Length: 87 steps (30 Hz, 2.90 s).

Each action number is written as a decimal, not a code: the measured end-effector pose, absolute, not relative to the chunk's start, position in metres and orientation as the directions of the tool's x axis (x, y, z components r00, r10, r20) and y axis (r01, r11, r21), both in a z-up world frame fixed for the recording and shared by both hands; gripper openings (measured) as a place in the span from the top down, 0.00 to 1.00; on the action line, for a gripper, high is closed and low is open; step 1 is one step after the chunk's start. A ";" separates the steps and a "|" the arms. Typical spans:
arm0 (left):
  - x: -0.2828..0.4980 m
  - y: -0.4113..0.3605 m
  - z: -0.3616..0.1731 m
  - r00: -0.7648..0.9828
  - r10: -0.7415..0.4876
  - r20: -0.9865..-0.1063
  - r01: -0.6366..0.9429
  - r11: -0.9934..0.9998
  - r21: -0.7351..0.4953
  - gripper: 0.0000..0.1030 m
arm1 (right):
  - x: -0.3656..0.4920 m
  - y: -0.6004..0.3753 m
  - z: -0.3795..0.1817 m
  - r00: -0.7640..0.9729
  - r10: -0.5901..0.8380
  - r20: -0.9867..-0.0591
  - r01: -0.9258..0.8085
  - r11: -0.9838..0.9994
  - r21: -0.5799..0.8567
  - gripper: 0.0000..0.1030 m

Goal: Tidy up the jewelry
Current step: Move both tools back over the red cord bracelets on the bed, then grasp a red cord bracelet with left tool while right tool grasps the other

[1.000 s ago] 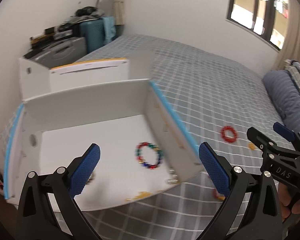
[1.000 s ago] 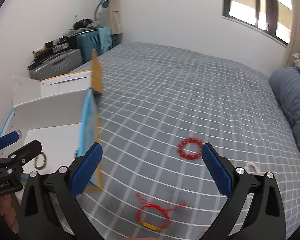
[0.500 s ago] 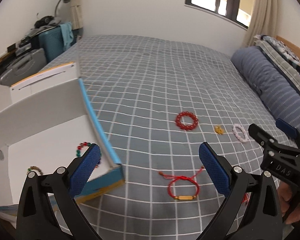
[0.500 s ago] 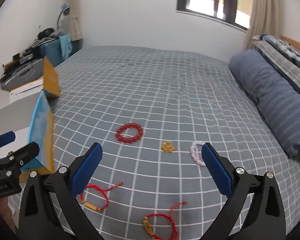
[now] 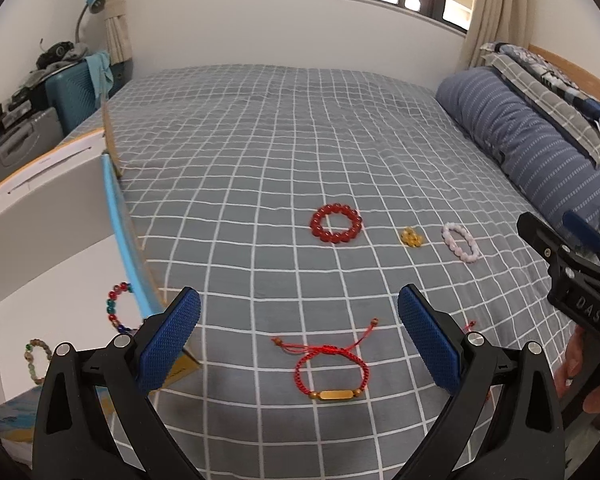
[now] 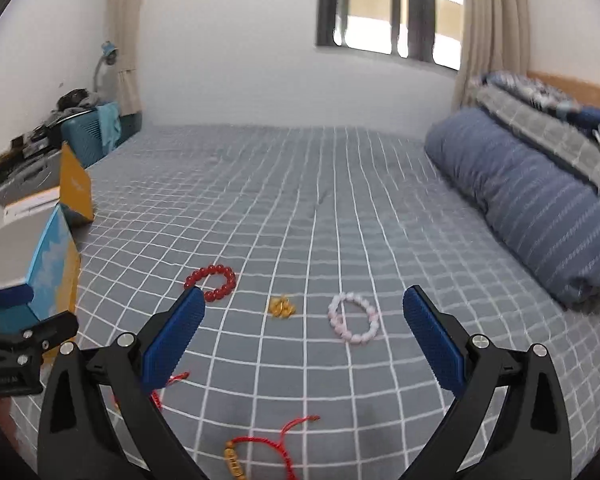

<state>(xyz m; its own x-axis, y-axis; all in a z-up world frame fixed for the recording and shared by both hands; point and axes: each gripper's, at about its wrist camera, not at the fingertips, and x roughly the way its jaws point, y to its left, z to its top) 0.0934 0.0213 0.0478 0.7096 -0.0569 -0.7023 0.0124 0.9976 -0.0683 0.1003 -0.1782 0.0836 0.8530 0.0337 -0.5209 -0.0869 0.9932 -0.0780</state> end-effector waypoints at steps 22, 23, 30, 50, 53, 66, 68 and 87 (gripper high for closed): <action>0.103 0.005 -0.015 0.636 -0.109 -0.764 0.078 0.994 -0.077 0.06 | 0.078 -0.177 0.009 0.689 0.003 -0.725 -0.142 0.981 -0.131 0.07; 0.103 0.005 -0.019 0.629 -0.112 -0.769 0.080 0.994 -0.079 0.06 | 0.077 -0.176 0.005 0.680 0.006 -0.733 -0.148 0.981 -0.129 0.07; 0.103 0.005 -0.043 0.596 -0.128 -0.793 0.090 0.992 -0.092 0.06 | 0.071 -0.175 -0.019 0.636 0.027 -0.771 -0.165 0.981 -0.101 0.07; 0.097 -0.001 -0.070 0.576 -0.115 -0.810 0.111 0.992 -0.062 0.25 | 0.074 -0.177 -0.045 0.559 0.089 -0.824 -0.162 0.987 -0.003 0.45; 0.095 -0.001 -0.067 0.570 -0.111 -0.814 0.115 0.992 -0.054 0.42 | 0.075 -0.176 -0.048 0.543 0.080 -0.836 -0.163 0.987 -0.011 0.57; 0.091 0.006 -0.055 0.543 -0.144 -0.827 0.127 0.988 -0.089 0.89 | 0.074 -0.176 -0.041 0.524 0.110 -0.845 -0.164 0.986 0.026 0.94; 0.091 0.006 -0.053 0.544 -0.145 -0.826 0.125 0.988 -0.091 0.89 | 0.073 -0.177 -0.039 0.528 0.111 -0.842 -0.163 0.986 0.027 0.94; 0.089 0.010 -0.034 0.543 -0.146 -0.827 0.113 0.988 -0.101 0.89 | 0.072 -0.180 -0.013 0.579 0.116 -0.807 -0.148 0.988 0.036 0.94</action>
<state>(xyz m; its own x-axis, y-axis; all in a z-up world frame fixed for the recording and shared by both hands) 0.0886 0.0100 -0.0344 0.5428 -0.1463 -0.8270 0.1126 0.9885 -0.1010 0.0717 -0.1805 -0.0126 0.5790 0.1161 -0.8070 -0.1483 0.9883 0.0358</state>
